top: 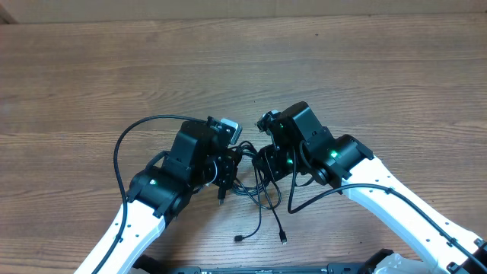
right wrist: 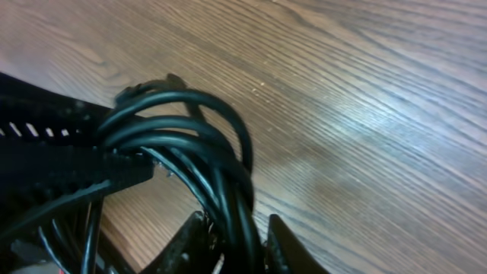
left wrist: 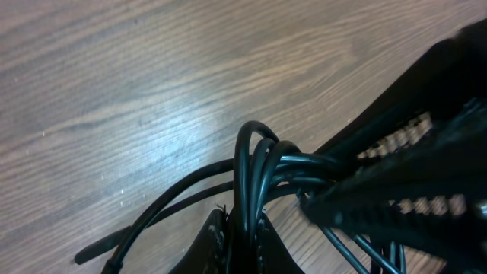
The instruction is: Untangle cables
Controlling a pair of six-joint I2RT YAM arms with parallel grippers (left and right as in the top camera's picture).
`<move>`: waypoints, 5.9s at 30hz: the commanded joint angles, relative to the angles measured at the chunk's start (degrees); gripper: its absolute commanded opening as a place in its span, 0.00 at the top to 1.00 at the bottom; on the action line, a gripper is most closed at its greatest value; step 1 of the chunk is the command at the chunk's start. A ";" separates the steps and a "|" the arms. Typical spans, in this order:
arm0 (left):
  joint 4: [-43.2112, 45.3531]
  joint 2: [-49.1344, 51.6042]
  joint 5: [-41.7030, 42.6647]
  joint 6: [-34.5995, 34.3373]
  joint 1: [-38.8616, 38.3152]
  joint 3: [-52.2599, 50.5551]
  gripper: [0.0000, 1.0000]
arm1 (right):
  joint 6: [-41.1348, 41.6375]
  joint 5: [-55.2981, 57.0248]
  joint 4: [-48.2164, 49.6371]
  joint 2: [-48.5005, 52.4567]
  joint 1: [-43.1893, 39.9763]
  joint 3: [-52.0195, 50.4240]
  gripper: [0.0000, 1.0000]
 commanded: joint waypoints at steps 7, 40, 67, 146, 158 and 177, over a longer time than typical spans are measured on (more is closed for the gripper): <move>1.60 -4.90 1.09 0.87 -0.26 0.50 0.96 | -0.11 -2.75 -1.18 0.44 0.17 0.07 0.96; 2.67 -4.98 -14.01 -25.68 6.38 0.50 0.06 | 2.69 -5.35 -7.58 -10.73 0.17 0.09 0.96; 3.32 -4.94 10.51 14.58 5.73 0.50 0.39 | 2.54 -5.33 -8.02 -10.73 0.17 0.09 0.96; -0.42 -1.57 -3.41 -13.38 16.94 0.83 0.96 | 2.99 -5.75 -14.67 -10.73 0.17 0.09 0.96; 0.63 -1.62 -1.49 -19.39 19.85 0.83 0.96 | 3.17 -5.70 -15.96 -10.71 0.17 0.09 0.54; 2.08 -1.64 37.44 11.37 19.87 0.83 0.96 | 2.51 -2.16 4.04 -4.74 0.24 0.09 0.44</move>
